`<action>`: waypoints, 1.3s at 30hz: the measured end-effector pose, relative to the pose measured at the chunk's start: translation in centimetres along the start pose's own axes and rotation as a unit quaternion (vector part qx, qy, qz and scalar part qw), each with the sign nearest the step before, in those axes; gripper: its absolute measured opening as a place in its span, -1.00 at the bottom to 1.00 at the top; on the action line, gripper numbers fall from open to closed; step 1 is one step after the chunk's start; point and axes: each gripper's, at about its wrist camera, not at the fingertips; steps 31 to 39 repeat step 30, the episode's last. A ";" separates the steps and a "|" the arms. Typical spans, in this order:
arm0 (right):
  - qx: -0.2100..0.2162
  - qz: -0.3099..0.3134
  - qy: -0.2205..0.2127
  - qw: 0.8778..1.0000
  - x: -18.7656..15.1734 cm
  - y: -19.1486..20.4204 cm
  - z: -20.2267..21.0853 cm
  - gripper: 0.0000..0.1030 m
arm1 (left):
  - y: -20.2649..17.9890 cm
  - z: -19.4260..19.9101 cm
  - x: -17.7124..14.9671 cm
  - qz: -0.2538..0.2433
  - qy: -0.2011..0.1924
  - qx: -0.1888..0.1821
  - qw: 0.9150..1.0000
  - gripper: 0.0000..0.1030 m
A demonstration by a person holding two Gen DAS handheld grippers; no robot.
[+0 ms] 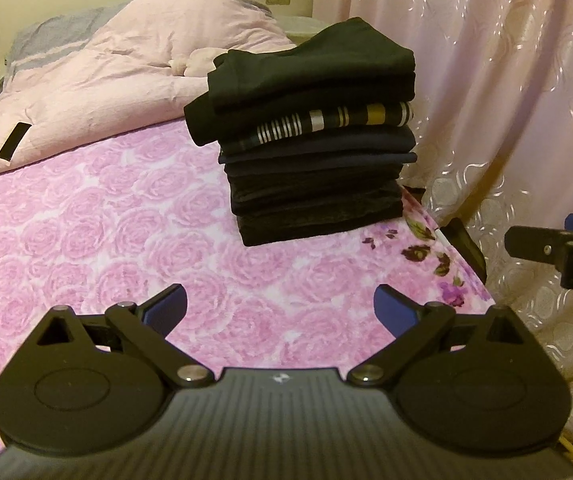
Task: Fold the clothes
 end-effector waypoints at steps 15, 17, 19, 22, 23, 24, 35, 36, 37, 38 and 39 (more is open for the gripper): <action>0.000 0.002 0.005 1.000 0.2 -0.2 -0.3 0.88 | -0.3 -0.4 0.1 0.004 0.005 0.000 1.000 0.92; 0.000 0.003 0.006 1.000 0.2 -0.2 -0.3 0.88 | -0.3 -0.4 0.0 0.006 0.006 0.000 1.000 0.92; 0.000 0.002 0.006 1.000 0.2 -0.1 -0.3 0.88 | -0.4 -0.4 0.1 0.008 0.007 0.000 1.000 0.92; 0.001 0.002 0.006 1.000 0.2 -0.2 -0.3 0.88 | -0.5 -0.4 0.1 0.005 0.006 0.003 1.000 0.93; 0.001 0.003 0.006 1.000 0.1 -0.2 -0.3 0.88 | -0.6 -0.4 0.1 0.004 0.005 0.003 1.000 0.93; 0.001 0.003 0.006 1.000 0.1 -0.2 -0.3 0.88 | -0.6 -0.4 0.1 0.003 0.006 0.002 1.000 0.93; 0.001 0.002 0.006 1.000 0.1 -0.3 -0.3 0.88 | -0.8 -0.1 -0.3 0.000 -0.004 -0.008 1.000 0.93; 0.001 0.002 0.006 1.000 0.1 -0.3 -0.3 0.88 | -0.8 -0.1 -0.3 0.000 -0.004 -0.008 1.000 0.93; 0.001 0.002 0.006 1.000 0.1 -0.3 -0.3 0.88 | -0.8 -0.1 -0.3 0.000 -0.004 -0.008 1.000 0.93; 0.001 0.002 0.006 1.000 0.1 -0.3 -0.3 0.88 | -0.8 -0.1 -0.3 0.000 -0.004 -0.008 1.000 0.93; 0.001 0.002 0.006 1.000 0.1 -0.3 -0.3 0.88 | -0.8 -0.1 -0.3 0.000 -0.004 -0.008 1.000 0.93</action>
Point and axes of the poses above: each gripper's, at about its wrist camera, not at the fingertips, and z roughly against the way its jaws point, y to its left, x to its top, and after that the axes turned 3 degrees about y, right-handed
